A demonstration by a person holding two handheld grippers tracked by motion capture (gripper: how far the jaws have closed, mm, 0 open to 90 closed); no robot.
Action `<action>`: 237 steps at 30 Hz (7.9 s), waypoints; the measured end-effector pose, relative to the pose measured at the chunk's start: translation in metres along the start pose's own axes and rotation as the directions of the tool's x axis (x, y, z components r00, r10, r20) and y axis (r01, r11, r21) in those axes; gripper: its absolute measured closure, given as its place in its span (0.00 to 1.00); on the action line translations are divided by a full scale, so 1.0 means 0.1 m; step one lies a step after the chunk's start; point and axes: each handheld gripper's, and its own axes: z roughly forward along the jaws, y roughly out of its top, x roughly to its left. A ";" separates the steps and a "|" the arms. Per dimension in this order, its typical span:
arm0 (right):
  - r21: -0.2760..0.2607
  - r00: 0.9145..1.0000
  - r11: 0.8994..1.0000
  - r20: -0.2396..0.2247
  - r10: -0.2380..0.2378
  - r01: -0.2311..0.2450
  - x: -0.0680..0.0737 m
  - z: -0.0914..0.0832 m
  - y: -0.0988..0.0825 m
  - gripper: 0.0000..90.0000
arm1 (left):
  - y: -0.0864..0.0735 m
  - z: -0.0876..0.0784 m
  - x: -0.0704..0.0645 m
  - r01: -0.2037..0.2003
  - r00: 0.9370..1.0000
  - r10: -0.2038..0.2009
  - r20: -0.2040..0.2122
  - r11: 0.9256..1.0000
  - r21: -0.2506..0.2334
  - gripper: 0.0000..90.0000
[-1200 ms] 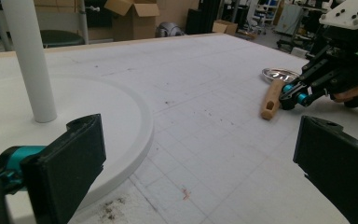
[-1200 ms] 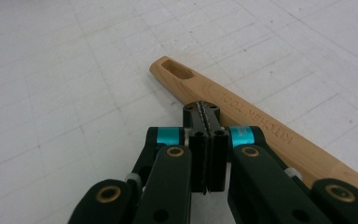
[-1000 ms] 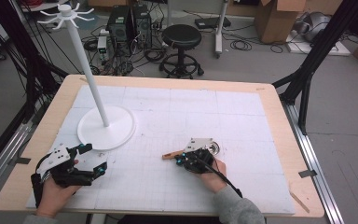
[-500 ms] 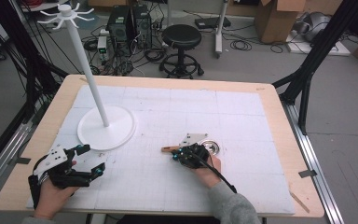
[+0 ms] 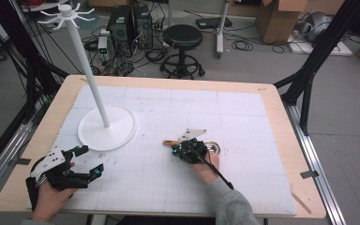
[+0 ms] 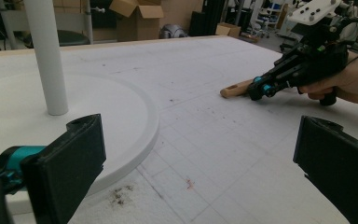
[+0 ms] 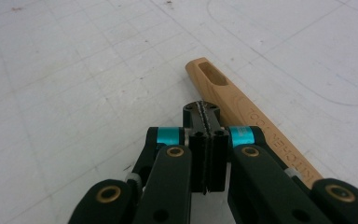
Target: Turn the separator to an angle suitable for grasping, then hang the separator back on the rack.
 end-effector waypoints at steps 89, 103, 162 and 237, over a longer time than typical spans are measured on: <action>-0.013 0.947 0.985 -0.274 -0.171 0.174 -0.87 -1.12 0.00 0.01 | -0.02 0.11 0.02 -0.022 1.000 0.021 0.010 0.999 0.035 0.03; -0.015 0.945 0.986 -0.281 -0.165 0.167 -0.98 -1.04 0.05 0.01 | -0.02 0.09 0.00 -0.020 1.000 0.019 0.016 0.999 0.040 0.03; 0.220 0.902 0.905 -0.323 -0.286 0.365 -0.94 -0.36 0.37 0.08 | 0.01 -0.10 -0.01 -0.017 1.000 0.017 0.016 1.000 -0.008 0.03; 0.360 0.890 0.834 -0.348 -0.296 0.418 -0.81 -0.28 0.33 0.77 | -0.02 -0.16 0.00 -0.010 1.000 0.010 0.001 1.000 0.009 0.03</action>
